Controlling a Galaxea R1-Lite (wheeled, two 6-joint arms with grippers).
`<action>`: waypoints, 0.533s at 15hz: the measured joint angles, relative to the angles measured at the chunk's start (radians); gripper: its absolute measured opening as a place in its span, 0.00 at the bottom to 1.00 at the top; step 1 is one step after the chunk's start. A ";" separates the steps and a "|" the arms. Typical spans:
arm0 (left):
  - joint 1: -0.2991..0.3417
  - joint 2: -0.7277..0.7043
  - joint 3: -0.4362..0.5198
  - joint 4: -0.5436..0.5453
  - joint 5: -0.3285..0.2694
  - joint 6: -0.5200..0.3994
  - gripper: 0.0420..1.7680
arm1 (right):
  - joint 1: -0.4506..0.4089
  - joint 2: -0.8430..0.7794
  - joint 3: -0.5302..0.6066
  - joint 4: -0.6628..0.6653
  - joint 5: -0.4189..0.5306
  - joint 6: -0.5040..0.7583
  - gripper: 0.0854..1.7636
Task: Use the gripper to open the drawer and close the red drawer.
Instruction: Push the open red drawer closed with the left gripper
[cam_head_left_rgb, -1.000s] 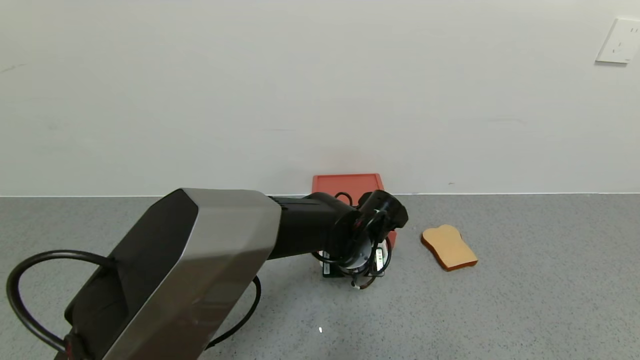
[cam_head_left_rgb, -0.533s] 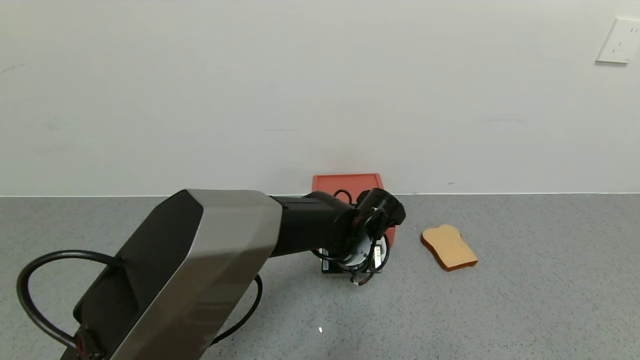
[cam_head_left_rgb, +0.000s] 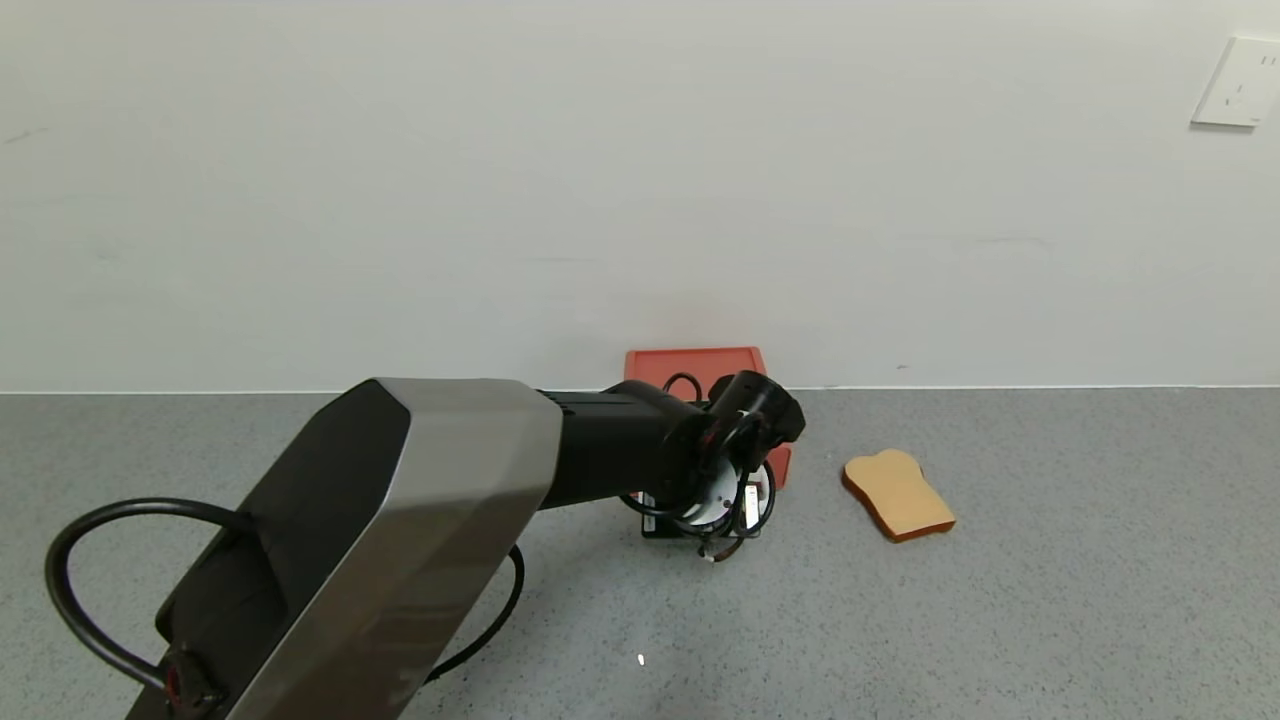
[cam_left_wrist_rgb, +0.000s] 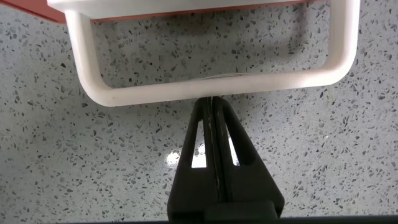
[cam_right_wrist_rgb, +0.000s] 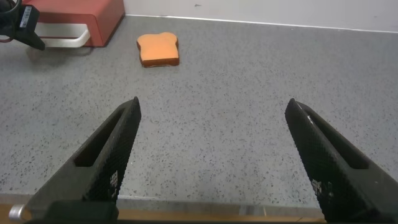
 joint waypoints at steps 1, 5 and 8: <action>0.001 0.000 -0.003 0.000 0.000 0.003 0.04 | 0.000 0.000 0.000 0.000 0.000 0.000 0.97; 0.004 0.002 -0.005 -0.012 -0.001 0.006 0.04 | 0.000 0.000 0.000 0.000 0.000 0.000 0.97; 0.004 0.001 -0.003 -0.010 0.000 0.004 0.04 | 0.000 0.000 0.000 0.000 -0.001 0.000 0.97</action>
